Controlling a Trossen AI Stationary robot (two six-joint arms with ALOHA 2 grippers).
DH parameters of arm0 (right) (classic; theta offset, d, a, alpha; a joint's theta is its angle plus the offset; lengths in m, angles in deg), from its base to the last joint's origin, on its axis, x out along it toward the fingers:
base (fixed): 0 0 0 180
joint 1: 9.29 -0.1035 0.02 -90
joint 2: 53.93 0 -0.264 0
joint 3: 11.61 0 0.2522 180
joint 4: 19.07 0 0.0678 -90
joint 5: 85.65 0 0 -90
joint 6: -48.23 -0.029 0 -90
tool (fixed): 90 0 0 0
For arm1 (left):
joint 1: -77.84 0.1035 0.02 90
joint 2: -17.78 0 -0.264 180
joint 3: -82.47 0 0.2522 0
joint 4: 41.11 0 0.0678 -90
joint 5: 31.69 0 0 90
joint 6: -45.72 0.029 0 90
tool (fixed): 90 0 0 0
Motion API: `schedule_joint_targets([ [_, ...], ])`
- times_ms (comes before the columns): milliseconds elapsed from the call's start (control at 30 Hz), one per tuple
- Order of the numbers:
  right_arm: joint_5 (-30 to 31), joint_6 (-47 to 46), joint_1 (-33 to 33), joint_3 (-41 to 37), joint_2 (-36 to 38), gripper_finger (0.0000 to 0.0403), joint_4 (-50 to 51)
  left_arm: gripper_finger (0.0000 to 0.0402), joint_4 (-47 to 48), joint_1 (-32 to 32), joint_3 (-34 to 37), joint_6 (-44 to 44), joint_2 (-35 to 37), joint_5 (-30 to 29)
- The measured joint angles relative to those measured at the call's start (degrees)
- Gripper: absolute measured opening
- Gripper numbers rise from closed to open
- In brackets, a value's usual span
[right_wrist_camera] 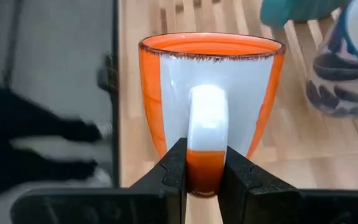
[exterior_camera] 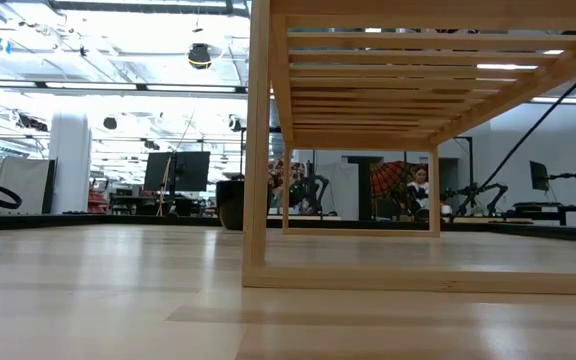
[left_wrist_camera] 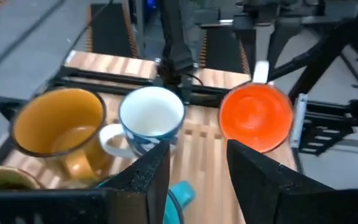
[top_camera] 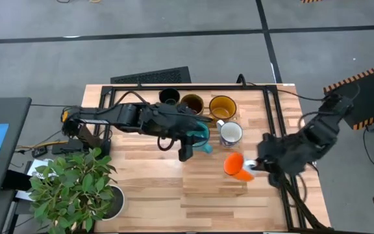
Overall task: Place coffee mugs
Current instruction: Put the orange mug on the shelf
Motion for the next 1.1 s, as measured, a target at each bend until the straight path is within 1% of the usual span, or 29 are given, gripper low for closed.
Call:
schedule_joint_targets([
  [33,2.5,-2.3,-1.7,-2.3,2.0,0.0077,-2.1,0.0142,-0.3,-0.1,0.0,0.8,0.1,-0.6],
  [100,9.7,-4.4,-5.0,-6.7,5.8,0.0077,-8.3,0.0140,-1.1,-0.1,0.1,1.9,0.3,-1.0],
  [200,22.1,-4.6,-9.0,-12.9,10.1,0.0077,-17.3,0.0138,-3.0,-0.1,0.1,2.7,0.6,-1.3],
  [267,27.3,-4.3,-10.9,-16.8,11.4,0.0077,-20.8,0.0137,-3.6,-0.1,0.1,2.7,0.6,-1.3],
  [333,29.6,-4.2,-12.4,-20.1,11.5,0.0077,-23.8,0.0137,-3.6,-0.1,0.1,2.7,0.6,-1.7],
  [500,34.2,-4.6,-15.8,-25.3,10.8,0.0077,-27.2,0.0137,-3.7,-0.1,0.1,2.7,0.6,-3.4],
  [633,41.4,-4.8,-18.7,-29.2,10.9,0.0077,-30.2,0.0137,-4.2,-0.1,0.1,2.7,0.5,-5.5],
  [767,46.5,-6.5,-21.1,-33.0,10.9,0.0077,-31.9,0.0137,-5.4,-0.1,0.1,2.6,0.5,-7.5],
  [900,48.6,-6.7,-22.1,-36.9,10.5,0.0077,-36.9,0.0137,-6.9,0.0,0.1,2.6,0.5,-10.0],
  [1100,51.0,-6.7,-22.0,-40.4,10.2,0.0077,-39.1,0.0137,-7.3,0.3,0.1,1.2,0.5,-11.5],
])
